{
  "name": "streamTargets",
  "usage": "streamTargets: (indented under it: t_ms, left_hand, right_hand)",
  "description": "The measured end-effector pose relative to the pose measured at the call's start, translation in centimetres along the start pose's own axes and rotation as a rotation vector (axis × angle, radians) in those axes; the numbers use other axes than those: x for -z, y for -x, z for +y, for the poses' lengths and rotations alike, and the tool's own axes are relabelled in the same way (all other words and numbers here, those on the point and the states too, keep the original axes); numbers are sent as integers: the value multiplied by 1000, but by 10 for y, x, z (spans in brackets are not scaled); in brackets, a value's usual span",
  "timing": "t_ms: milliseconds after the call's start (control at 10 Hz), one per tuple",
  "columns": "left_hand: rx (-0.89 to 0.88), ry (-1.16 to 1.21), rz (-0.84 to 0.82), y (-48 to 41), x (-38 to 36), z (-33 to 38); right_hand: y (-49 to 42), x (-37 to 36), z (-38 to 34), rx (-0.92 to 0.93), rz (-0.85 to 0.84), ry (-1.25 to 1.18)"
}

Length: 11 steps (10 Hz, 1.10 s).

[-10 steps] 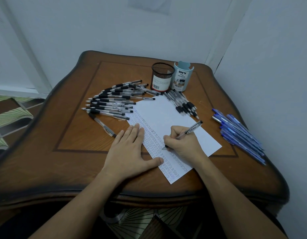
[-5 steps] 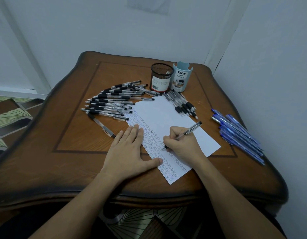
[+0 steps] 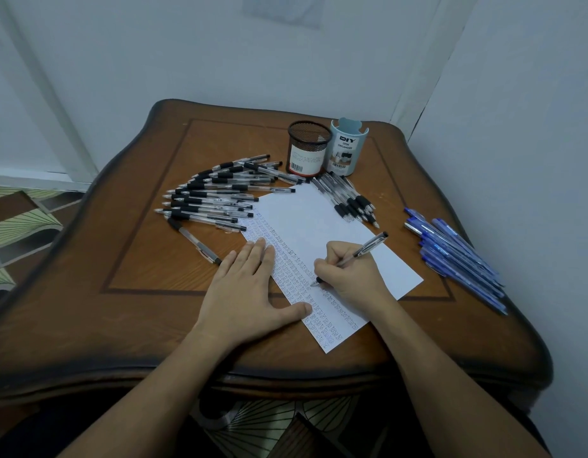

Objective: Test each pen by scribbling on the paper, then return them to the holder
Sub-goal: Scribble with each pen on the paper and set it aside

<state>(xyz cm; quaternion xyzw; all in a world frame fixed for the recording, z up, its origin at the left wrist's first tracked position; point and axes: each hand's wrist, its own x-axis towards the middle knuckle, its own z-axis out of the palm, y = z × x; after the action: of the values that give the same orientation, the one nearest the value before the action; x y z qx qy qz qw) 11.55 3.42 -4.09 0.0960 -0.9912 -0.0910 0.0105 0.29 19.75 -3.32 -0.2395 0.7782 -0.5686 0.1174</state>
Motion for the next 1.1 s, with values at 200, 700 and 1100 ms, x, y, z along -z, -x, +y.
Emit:
streamTargets:
  t_ms: [200,700,1100]
  left_hand:
    - [-1,-4,-3,0,1,0]
    - [1,-4,-6,0,2,0]
    - [-1,19,-9,0,4,0]
  right_hand:
    - [0,0,-1,-32,-9,-12]
    - [-9,7,-19,-232,9,-246]
    - [-20,10,-28,-291,-18,-268]
